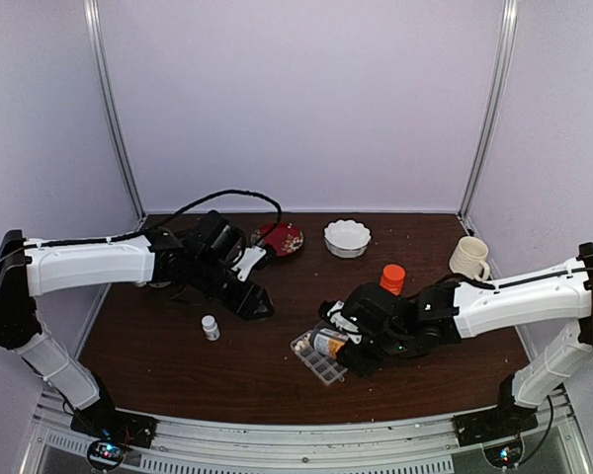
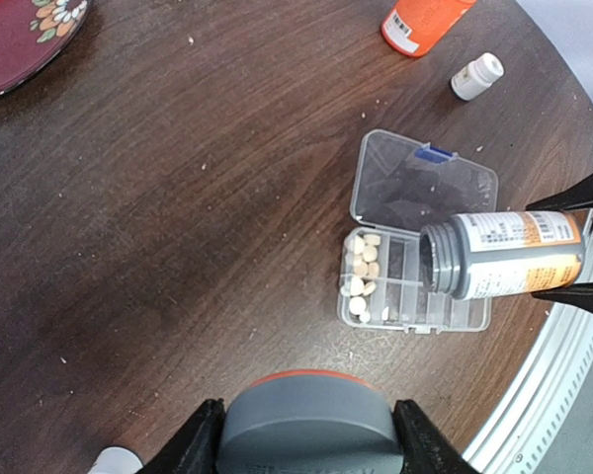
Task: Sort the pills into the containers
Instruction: Pour the pill into the compartment of the pill container.
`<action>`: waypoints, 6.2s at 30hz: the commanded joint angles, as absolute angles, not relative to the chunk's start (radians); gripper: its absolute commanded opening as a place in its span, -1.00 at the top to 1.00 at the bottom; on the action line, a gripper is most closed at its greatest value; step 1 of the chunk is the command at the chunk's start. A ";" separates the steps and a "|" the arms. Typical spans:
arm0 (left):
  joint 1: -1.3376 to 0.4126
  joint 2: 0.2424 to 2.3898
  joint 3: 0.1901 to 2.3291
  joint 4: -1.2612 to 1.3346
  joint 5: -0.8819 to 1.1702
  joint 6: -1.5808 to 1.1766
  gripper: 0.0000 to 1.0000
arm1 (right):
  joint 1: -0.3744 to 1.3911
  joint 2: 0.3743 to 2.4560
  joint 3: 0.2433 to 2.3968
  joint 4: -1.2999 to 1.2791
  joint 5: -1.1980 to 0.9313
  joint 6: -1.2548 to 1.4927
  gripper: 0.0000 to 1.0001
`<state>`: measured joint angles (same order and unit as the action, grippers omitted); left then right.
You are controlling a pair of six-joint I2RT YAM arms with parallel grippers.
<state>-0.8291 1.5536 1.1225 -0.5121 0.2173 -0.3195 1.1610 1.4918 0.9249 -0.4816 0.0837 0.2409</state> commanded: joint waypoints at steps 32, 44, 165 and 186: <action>-0.862 1.623 1.203 -0.568 0.127 -0.284 1.00 | 1.169 1.578 1.069 -0.623 0.100 0.288 1.00; -0.865 1.616 1.208 -0.571 0.122 -0.281 1.00 | 1.169 1.515 0.994 -0.536 0.082 0.309 1.00; -0.884 1.631 1.231 -0.592 0.101 -0.279 1.00 | 1.183 1.582 1.113 -0.655 0.041 0.307 1.00; -0.888 1.616 1.235 -0.590 0.100 -0.287 1.00 | 1.183 1.381 0.831 -0.310 -0.012 0.301 1.00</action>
<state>-0.8791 1.6279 1.2064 -0.6044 0.1078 -0.2890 1.1786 1.4643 0.9096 -0.4679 -0.0086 0.3031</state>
